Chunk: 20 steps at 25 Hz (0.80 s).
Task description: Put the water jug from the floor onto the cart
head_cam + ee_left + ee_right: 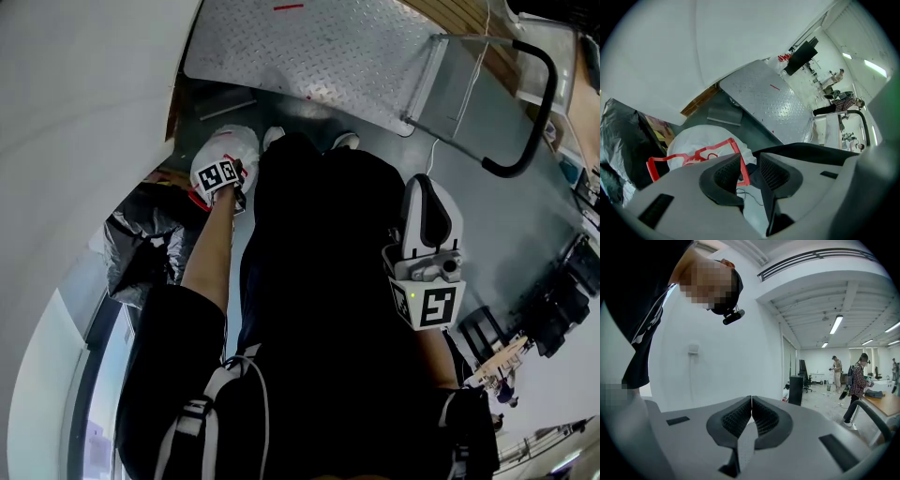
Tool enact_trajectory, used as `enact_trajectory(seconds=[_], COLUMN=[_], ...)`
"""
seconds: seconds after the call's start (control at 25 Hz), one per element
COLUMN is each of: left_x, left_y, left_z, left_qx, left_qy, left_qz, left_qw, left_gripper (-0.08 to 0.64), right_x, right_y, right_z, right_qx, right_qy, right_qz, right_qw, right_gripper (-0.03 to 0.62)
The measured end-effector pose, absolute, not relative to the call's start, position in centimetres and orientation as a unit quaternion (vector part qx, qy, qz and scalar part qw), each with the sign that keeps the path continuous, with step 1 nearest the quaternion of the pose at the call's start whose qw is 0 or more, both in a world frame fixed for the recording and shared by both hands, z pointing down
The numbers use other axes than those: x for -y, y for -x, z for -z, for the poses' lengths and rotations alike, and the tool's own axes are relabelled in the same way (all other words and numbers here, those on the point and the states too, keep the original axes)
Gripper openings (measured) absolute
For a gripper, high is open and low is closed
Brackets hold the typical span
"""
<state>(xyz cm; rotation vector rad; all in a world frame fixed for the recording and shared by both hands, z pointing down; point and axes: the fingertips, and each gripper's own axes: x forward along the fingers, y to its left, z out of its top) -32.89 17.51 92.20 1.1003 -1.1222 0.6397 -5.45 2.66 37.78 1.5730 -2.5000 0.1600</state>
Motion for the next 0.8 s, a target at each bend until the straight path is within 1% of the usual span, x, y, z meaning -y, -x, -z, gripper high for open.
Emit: enact_trajectory(seconds=[0.32,0.6,0.8], left_x=[-17.6,-17.9,-18.3], left_y=[31.7,30.7,31.5], left_z=[-95.2,-94.7,-94.5], left_qx=[0.489,0.493,0.499], left_qy=[-0.489,-0.494,-0.488], left_qz=[-0.275,-0.257,-0.262], left_qw=[0.668,0.668,0.666], left_gripper=[0.133,0.133,0.133], right_x=[-1.8,-0.5,-0.6], right_y=[5.8,4.3,4.5], right_z=[-39.4,-39.6,-39.4], right_qx=[0.848,0.844,0.847], right_qy=[-0.517,-0.521,-0.515], right_qz=[-0.052,-0.052,-0.066], right_qw=[0.109,0.117,0.119], right_gripper=[0.018,0.018,0.017])
